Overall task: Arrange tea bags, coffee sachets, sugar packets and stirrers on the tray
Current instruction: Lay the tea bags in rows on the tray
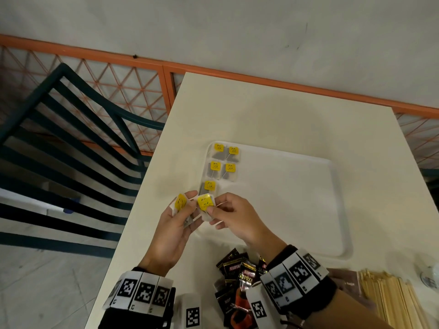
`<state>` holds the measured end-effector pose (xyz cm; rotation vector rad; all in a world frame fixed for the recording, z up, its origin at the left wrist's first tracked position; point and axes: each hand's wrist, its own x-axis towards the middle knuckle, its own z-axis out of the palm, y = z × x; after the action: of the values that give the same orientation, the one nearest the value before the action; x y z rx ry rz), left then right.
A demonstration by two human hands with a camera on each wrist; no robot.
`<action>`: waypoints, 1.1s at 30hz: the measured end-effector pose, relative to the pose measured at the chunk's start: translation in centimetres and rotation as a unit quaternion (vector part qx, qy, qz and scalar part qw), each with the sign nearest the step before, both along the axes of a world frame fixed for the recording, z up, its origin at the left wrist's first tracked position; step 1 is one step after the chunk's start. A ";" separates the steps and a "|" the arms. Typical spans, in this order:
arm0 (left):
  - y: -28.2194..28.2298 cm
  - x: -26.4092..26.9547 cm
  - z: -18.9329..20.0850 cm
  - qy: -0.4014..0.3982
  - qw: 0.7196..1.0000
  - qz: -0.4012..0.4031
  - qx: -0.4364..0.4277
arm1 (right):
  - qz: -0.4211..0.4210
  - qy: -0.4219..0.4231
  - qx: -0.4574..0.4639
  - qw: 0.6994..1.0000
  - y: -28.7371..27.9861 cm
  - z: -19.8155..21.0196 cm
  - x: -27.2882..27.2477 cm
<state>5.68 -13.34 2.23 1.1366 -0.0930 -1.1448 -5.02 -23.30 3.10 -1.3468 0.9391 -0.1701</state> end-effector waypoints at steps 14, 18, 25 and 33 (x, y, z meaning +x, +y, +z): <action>1.3 1.1 -1.2 0.031 0.997 0.021 0.067 | -0.151 0.138 -0.014 0.979 -5.1 -4.5 0.5; 1.5 1.1 -1.5 0.006 0.998 0.005 0.062 | -0.138 0.173 -0.083 0.972 -5.6 -4.9 1.2; 1.3 1.0 -2.0 -0.046 0.996 -0.011 0.070 | -0.118 0.183 -0.144 0.965 -5.9 -5.4 1.2; 0.3 0.5 -1.5 -0.032 0.996 0.003 0.078 | -0.077 0.095 -0.172 0.978 -3.5 -2.9 0.1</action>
<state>6.23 -13.04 0.72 1.3117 -0.0491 -1.1256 -4.88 -26.83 0.18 -1.6289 1.2154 -0.3387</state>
